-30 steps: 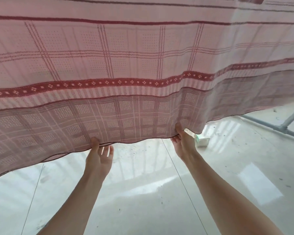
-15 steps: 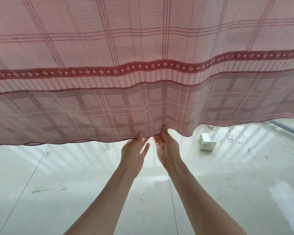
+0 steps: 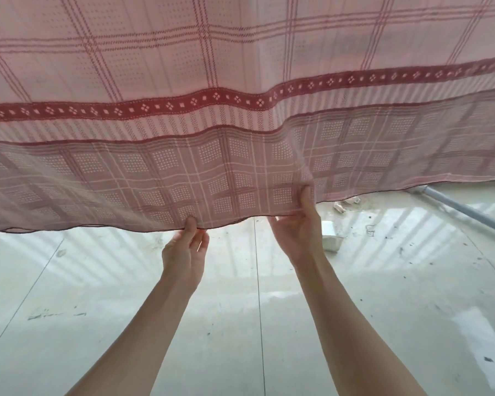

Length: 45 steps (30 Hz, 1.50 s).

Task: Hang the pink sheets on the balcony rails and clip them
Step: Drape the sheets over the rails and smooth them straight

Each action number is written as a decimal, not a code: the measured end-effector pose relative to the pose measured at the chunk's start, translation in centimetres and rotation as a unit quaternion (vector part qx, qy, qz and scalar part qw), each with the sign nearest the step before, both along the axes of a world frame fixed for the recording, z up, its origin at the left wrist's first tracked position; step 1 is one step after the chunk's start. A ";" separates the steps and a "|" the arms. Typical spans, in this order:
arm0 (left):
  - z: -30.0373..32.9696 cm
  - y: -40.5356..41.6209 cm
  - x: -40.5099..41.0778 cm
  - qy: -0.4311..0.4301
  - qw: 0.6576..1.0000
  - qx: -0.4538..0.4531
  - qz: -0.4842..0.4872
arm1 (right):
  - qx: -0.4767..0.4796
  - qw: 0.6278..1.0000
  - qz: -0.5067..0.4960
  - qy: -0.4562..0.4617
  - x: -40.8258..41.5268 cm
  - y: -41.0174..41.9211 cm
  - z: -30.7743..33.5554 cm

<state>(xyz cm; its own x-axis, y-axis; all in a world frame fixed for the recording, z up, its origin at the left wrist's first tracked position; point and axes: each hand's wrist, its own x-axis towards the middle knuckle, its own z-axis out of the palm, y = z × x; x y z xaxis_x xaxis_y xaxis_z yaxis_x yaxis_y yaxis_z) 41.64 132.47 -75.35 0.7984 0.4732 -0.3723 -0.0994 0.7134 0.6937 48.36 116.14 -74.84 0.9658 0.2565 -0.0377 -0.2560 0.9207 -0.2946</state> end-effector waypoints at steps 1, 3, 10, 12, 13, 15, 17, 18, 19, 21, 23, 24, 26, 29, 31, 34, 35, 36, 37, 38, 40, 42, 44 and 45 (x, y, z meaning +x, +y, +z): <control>0.0 0.2 0.1 -0.001 1.000 0.004 0.000 | 0.004 1.000 -0.014 0.021 0.3 -1.1 0.0; -0.1 0.5 0.4 -0.004 1.000 0.018 -0.005 | 0.005 0.996 -0.051 0.076 0.9 -3.4 -0.1; -0.6 1.3 1.0 -0.014 0.999 0.032 -0.010 | -0.088 0.988 -0.104 0.066 2.6 -7.9 0.7; -0.7 1.5 1.0 -0.016 0.999 0.037 -0.012 | -0.106 0.986 -0.112 0.066 2.6 -7.7 0.5; -0.8 1.6 1.0 -0.017 0.999 0.039 -0.012 | -0.097 0.986 -0.114 0.068 2.5 -7.5 0.3; -0.9 1.9 1.1 -0.020 0.999 0.040 -0.011 | -0.059 0.989 -0.114 0.072 2.2 -7.1 -0.2; -1.0 2.2 1.2 -0.024 0.999 0.041 -0.011 | -0.038 0.991 -0.112 0.066 1.8 -6.8 -0.6; -1.0 2.2 1.2 -0.024 0.999 0.043 -0.012 | -0.034 0.991 -0.113 0.062 1.6 -6.7 -0.7; -1.0 2.3 1.3 -0.025 0.999 0.045 -0.013 | -0.031 0.991 -0.117 0.062 1.4 -6.6 -0.9; -1.1 2.2 1.4 -0.024 0.999 0.044 -0.010 | -0.031 0.989 -0.126 0.070 1.0 -6.5 -1.2; -1.2 2.1 1.4 -0.023 0.999 0.042 -0.008 | -0.022 0.988 -0.132 0.082 0.7 -6.5 -1.5; -1.2 2.0 1.4 -0.022 0.999 0.039 -0.009 | -0.016 0.987 -0.134 0.086 0.7 -6.5 -1.6; -1.1 1.7 1.3 -0.023 0.999 0.031 -0.011 | -0.016 0.985 -0.141 0.094 0.8 -6.7 -1.8; -1.0 1.3 1.0 -0.013 0.999 0.029 -0.012 | -0.052 0.977 -0.169 0.121 1.0 -7.0 -1.8; -0.8 1.0 0.7 -0.011 1.000 0.023 -0.008 | -0.095 0.966 -0.191 0.146 1.1 -6.7 -1.5; -0.4 0.3 0.0 -0.015 1.000 0.004 -0.014 | -0.144 0.952 -0.213 0.166 0.8 -6.0 -0.9; -0.4 0.0 -0.1 -0.014 1.000 0.001 -0.028 | -0.145 0.952 -0.212 0.169 0.6 -5.7 -0.7; -0.3 -0.6 -0.1 -0.016 0.998 -0.002 -0.053 | -0.142 0.953 -0.207 0.171 0.3 -5.6 -0.6; -0.3 -1.4 -0.2 -0.022 0.996 0.003 -0.091 | -0.138 0.954 -0.202 0.172 0.1 -5.5 -0.6; -0.3 -2.6 -0.1 -0.029 0.990 0.014 -0.137 | -0.133 0.956 -0.198 0.172 -0.2 -5.5 -0.6; -0.1 -5.5 0.4 -0.029 0.971 0.054 -0.231 | -0.124 0.959 -0.194 0.163 -0.9 -5.8 -0.6; 0.3 -8.4 1.1 -0.020 0.954 0.054 -0.296 | -0.126 0.964 -0.183 0.148 -1.8 -6.0 -0.5; 0.5 -11.0 1.7 -0.015 0.945 0.019 -0.325 | -0.131 0.968 -0.167 0.131 -2.8 -6.2 -0.6; 0.5 -12.0 2.1 -0.022 0.943 0.002 -0.331 | -0.132 0.970 -0.160 0.125 -3.3 -6.4 -0.6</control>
<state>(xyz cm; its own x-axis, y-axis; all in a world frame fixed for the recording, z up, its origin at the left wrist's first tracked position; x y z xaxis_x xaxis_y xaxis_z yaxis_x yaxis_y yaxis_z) 43.70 120.47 -74.88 0.9339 -0.1337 -0.3317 0.3391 0.6256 0.7026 45.11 109.74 -75.42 0.9469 -0.1050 -0.3039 -0.0632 0.8660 -0.4960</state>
